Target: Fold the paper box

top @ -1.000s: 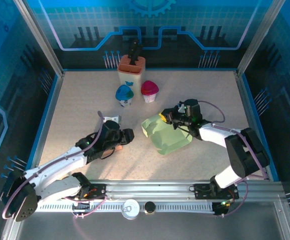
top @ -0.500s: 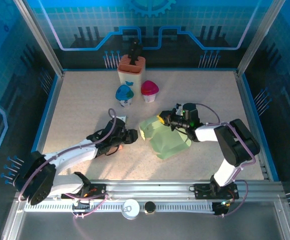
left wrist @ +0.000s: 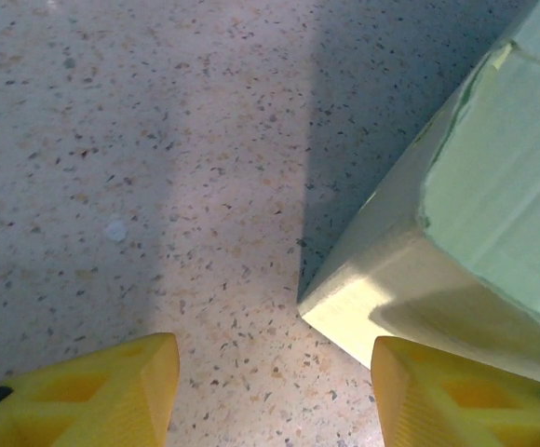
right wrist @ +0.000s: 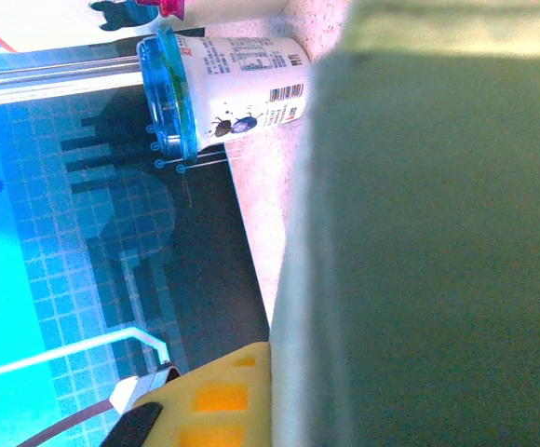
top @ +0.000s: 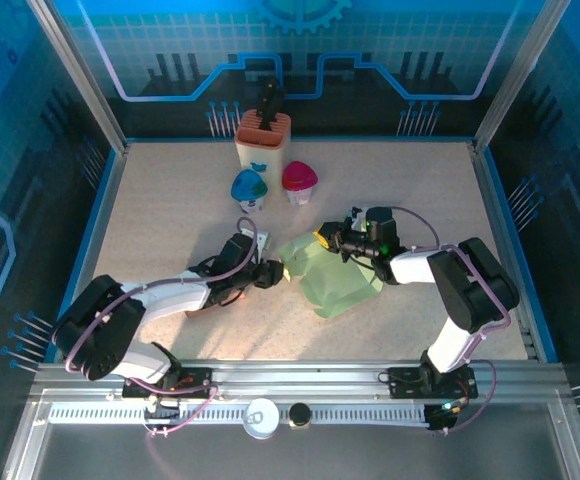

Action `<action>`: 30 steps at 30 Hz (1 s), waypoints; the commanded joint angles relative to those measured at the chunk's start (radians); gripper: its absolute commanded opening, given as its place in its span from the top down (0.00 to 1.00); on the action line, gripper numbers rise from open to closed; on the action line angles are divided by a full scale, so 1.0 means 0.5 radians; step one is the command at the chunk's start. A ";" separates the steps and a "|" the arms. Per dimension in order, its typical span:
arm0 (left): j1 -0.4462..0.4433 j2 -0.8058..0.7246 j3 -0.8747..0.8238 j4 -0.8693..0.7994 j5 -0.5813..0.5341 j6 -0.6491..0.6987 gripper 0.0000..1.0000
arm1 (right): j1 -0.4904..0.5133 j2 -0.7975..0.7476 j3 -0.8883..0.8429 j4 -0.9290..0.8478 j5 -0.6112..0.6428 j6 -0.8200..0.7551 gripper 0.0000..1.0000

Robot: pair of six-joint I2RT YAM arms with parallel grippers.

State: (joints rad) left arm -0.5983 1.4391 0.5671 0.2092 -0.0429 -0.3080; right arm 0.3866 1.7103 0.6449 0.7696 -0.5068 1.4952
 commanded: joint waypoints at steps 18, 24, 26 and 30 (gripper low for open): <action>-0.011 0.159 0.020 0.389 0.323 0.436 0.57 | 0.010 -0.028 -0.047 -0.054 -0.048 -0.032 1.00; -0.132 0.166 0.030 0.421 0.189 0.443 0.61 | 0.039 -0.031 -0.059 -0.030 -0.015 -0.042 1.00; -0.166 0.176 0.041 0.419 0.141 0.446 0.63 | 0.047 -0.035 -0.068 -0.011 -0.001 -0.042 1.00; -0.217 0.215 0.056 0.436 0.056 0.424 0.67 | 0.061 -0.037 -0.104 0.075 0.035 -0.025 1.00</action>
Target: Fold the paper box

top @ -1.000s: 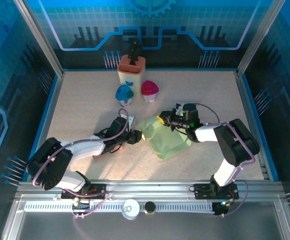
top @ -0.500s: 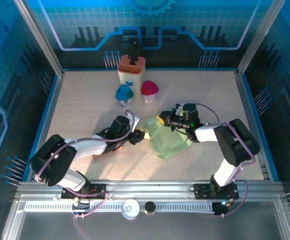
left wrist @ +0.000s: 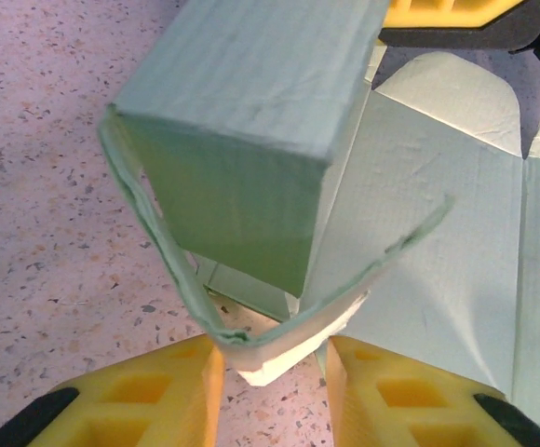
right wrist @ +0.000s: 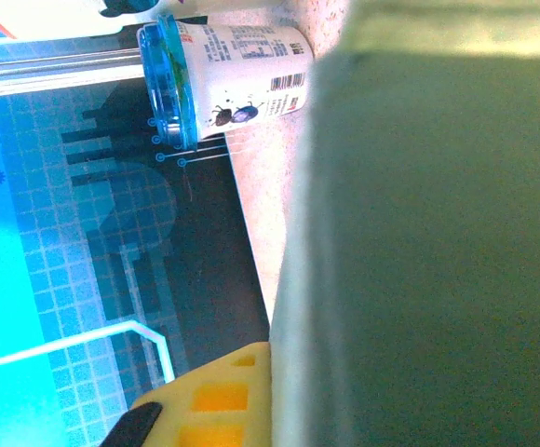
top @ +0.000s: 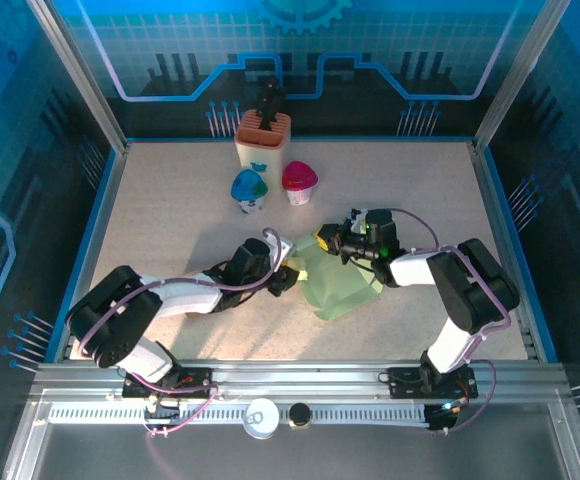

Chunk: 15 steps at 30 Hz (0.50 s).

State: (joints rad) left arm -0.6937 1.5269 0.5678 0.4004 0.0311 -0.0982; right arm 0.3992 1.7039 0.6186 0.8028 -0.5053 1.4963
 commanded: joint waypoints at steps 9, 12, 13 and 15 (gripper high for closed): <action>-0.138 0.118 0.113 0.090 -0.417 -0.099 0.63 | 0.062 -0.025 -0.126 0.145 0.096 0.017 1.00; -0.167 0.147 0.120 0.122 -0.497 -0.145 0.63 | 0.073 -0.023 -0.142 0.186 0.111 0.034 1.00; -0.178 0.160 0.127 0.125 -0.526 -0.163 0.63 | 0.076 -0.018 -0.153 0.203 0.118 0.038 1.00; -0.202 0.185 0.145 0.130 -0.584 -0.191 0.64 | 0.081 -0.009 -0.168 0.240 0.132 0.052 1.00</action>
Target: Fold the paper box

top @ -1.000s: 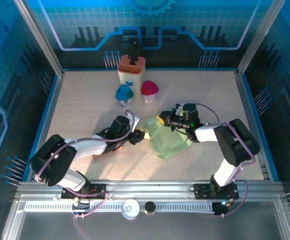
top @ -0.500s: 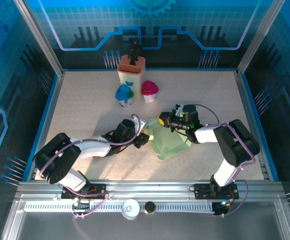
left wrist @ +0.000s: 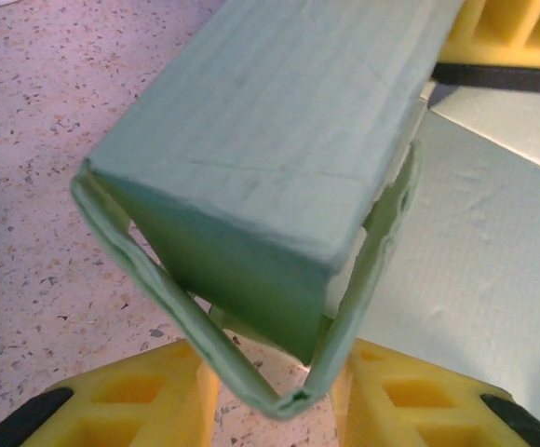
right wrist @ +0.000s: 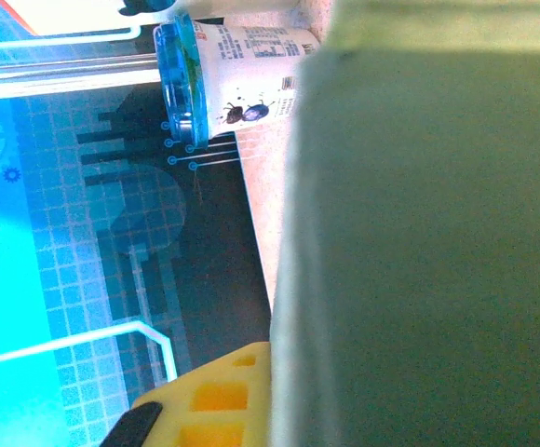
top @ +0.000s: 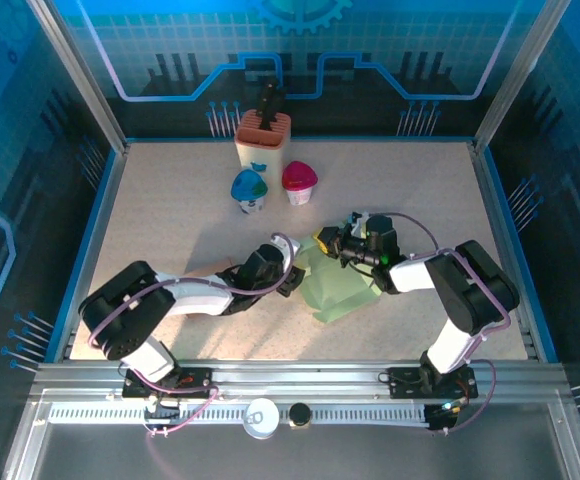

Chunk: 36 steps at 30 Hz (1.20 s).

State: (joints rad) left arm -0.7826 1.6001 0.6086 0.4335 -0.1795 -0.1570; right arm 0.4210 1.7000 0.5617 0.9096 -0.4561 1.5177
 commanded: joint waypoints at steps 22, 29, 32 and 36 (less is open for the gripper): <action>-0.204 0.266 0.287 -0.029 -0.672 -0.400 0.83 | 0.112 0.126 -0.170 0.373 0.148 0.164 1.00; -0.269 0.326 0.398 -0.214 -0.982 -0.646 0.94 | 0.126 0.082 -0.188 0.320 0.200 0.176 1.00; -0.273 0.326 0.410 -0.258 -1.033 -0.757 0.99 | 0.128 0.091 -0.196 0.338 0.211 0.198 1.00; -0.273 0.296 0.411 -0.291 -1.058 -0.827 1.00 | 0.127 0.091 -0.189 0.317 0.217 0.193 1.00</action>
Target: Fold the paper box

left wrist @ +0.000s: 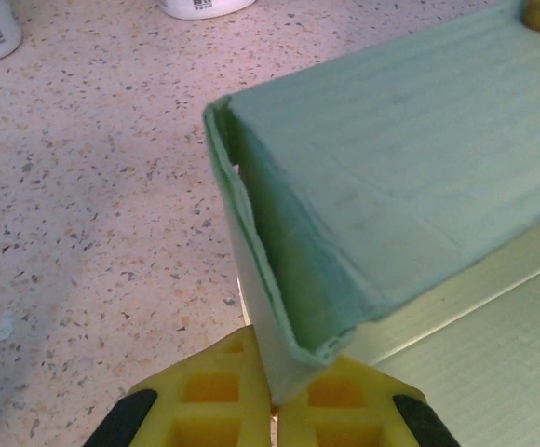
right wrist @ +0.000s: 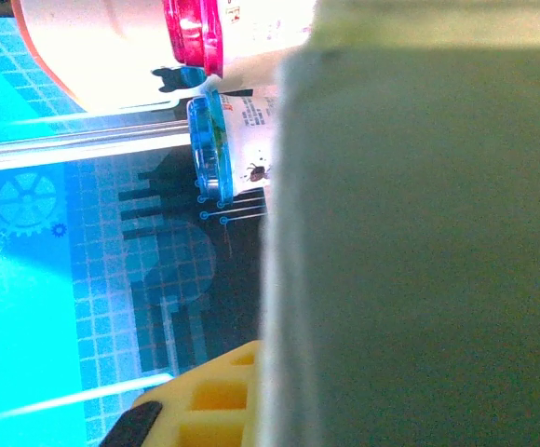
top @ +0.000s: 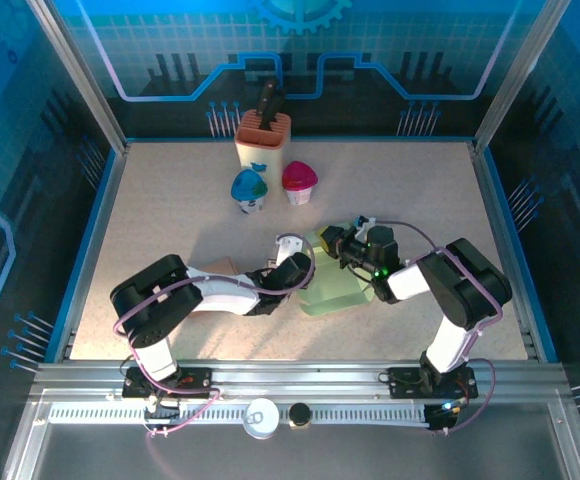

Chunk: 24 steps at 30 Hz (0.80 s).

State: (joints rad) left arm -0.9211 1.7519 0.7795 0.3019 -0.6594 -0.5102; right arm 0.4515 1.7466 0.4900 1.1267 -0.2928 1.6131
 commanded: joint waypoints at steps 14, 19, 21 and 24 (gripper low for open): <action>0.210 -0.248 0.164 -0.512 0.202 -0.110 1.00 | -0.139 -0.838 0.026 -1.250 -0.153 -0.557 0.34; 0.354 -0.333 0.156 -0.552 0.473 -0.053 1.00 | -0.342 -1.162 0.153 -1.693 -0.261 -0.855 0.30; 0.415 -0.378 0.150 -0.536 0.618 -0.024 1.00 | -0.452 -1.218 0.225 -1.818 -0.361 -0.987 0.34; 0.509 -0.460 0.135 -0.512 0.885 0.024 1.00 | -0.660 -1.234 0.330 -1.915 -0.546 -1.226 0.41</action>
State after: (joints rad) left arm -0.7002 1.5822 0.8398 0.0528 -0.3855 -0.5350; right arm 0.1944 1.1450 0.5976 0.3096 -0.4606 1.1759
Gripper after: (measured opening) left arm 0.052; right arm 0.605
